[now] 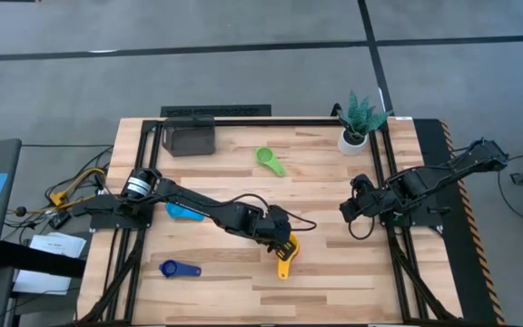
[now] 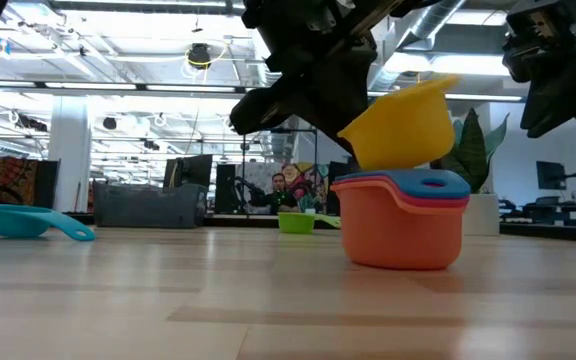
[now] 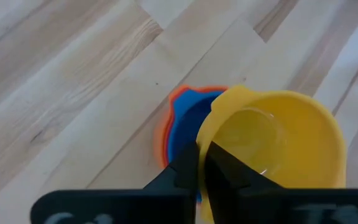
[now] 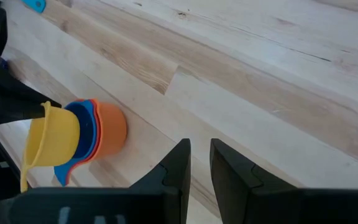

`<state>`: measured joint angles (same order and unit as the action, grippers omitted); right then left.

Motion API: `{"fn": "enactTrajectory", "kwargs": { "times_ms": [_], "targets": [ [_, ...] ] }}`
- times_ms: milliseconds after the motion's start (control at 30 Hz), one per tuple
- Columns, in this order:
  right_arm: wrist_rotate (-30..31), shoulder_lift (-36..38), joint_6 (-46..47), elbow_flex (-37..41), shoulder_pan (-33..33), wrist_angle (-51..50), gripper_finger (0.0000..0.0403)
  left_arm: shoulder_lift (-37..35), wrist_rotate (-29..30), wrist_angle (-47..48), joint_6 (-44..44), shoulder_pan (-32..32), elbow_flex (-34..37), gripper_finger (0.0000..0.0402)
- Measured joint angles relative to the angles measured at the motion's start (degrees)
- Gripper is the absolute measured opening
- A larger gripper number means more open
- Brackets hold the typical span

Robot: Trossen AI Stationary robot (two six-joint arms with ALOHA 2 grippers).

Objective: Nest measuring cups in basket
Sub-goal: Stack the yellow measuring cup on top of the blue measuring cup, then stack the green measuring cup on top of the yellow measuring cup

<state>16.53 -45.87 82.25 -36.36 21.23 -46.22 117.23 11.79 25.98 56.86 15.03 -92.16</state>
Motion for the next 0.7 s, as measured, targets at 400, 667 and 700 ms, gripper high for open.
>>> {"fn": "enactTrajectory", "kwargs": {
  "times_ms": [400, 667, 700],
  "targets": [
    [0.02, 0.0, -1.15, 0.0, 0.0, -0.02, 0.0085, 0.0, -1.74, 0.55, 0.74, 0.0, 0.0, 0.0076],
    [0.11, 0.0, -1.72, 0.0, 0.0, -0.02, 0.0085, 0.0, -2.46, 4.98, 0.78, 0.0, 0.0, 0.0079],
    [0.11, 0.0, -1.72, 0.0, 0.0, -0.02, 0.0085, 0.01, -2.55, 5.32, 0.72, 0.0, 0.0, 0.0079]
  ]
}}
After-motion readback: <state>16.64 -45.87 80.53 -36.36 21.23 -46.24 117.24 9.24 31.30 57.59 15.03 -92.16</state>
